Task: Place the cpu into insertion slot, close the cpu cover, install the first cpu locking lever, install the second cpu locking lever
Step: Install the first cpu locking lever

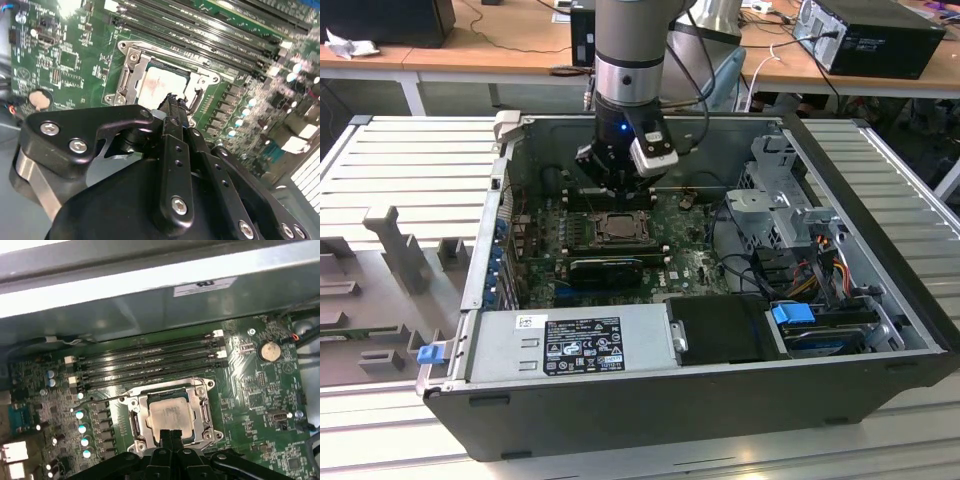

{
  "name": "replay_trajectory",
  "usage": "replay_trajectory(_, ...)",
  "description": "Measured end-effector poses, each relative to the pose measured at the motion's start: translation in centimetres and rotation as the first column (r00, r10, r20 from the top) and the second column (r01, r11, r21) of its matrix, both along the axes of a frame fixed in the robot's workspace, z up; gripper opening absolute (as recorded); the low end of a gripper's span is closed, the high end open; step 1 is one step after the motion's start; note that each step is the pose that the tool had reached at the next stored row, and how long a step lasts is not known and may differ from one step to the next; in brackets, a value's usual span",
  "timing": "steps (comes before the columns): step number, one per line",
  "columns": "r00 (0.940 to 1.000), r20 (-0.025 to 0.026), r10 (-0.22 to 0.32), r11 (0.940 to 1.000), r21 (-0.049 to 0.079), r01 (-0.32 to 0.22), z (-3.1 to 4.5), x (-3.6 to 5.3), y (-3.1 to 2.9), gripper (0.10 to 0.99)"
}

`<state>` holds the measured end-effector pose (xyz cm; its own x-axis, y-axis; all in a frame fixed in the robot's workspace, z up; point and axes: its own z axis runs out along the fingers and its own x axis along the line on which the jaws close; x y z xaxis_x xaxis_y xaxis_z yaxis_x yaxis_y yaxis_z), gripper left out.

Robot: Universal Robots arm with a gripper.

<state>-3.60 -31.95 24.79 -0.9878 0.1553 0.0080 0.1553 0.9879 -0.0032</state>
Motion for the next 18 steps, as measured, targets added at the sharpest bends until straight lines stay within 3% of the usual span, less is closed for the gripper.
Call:
replay_trajectory(3, 0.9982, 0.0000, 0.060, 0.9982, 0.000, -0.060, 0.00, 0.00, 0.00, 0.106)
replay_trajectory(6, 0.9972, -0.0001, 0.075, 0.9972, 0.000, -0.075, 0.14, 0.00, 0.00, 0.106)
replay_trajectory(8, 0.9972, 0.0000, 0.075, 0.9972, 0.000, -0.075, 0.84, 0.00, 0.00, 0.106)
replay_trajectory(11, 0.9968, 0.0001, 0.080, 0.9968, 0.000, -0.080, 0.84, 0.00, 0.00, 0.106)
replay_trajectory(14, 0.9910, 0.0000, 0.134, 0.9910, 0.000, -0.134, 0.85, 0.00, 0.00, 0.106)
replay_trajectory(18, 0.9734, 0.0000, 0.229, 0.9734, 0.000, -0.229, 0.85, 0.00, 0.00, 0.106)
